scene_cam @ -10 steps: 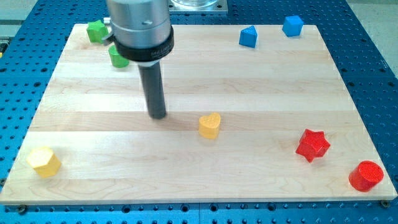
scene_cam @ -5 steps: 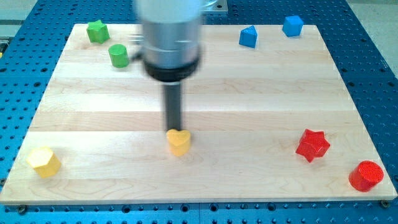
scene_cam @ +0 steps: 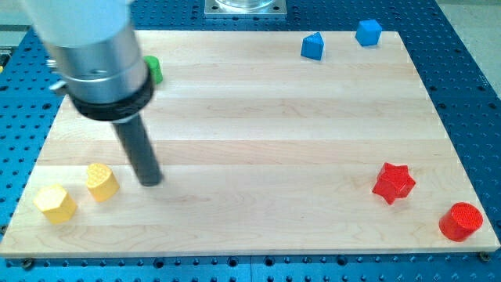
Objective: Put the yellow blocks diagonal to each other at the bottom left side
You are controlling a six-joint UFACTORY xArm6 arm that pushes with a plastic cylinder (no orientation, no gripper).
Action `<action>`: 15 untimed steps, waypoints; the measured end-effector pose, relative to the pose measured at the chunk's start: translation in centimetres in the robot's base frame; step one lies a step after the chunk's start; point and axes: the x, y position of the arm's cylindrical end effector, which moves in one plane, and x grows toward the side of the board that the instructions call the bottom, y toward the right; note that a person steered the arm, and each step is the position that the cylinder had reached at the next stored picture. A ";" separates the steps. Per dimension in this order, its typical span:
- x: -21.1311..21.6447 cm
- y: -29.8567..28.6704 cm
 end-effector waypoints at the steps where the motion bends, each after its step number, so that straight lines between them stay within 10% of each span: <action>1: 4.7 -2.6; 3: 3.0 -12.4; 6: 1.3 -4.2; 8: -3.4 -18.3; 15: 2.0 -9.9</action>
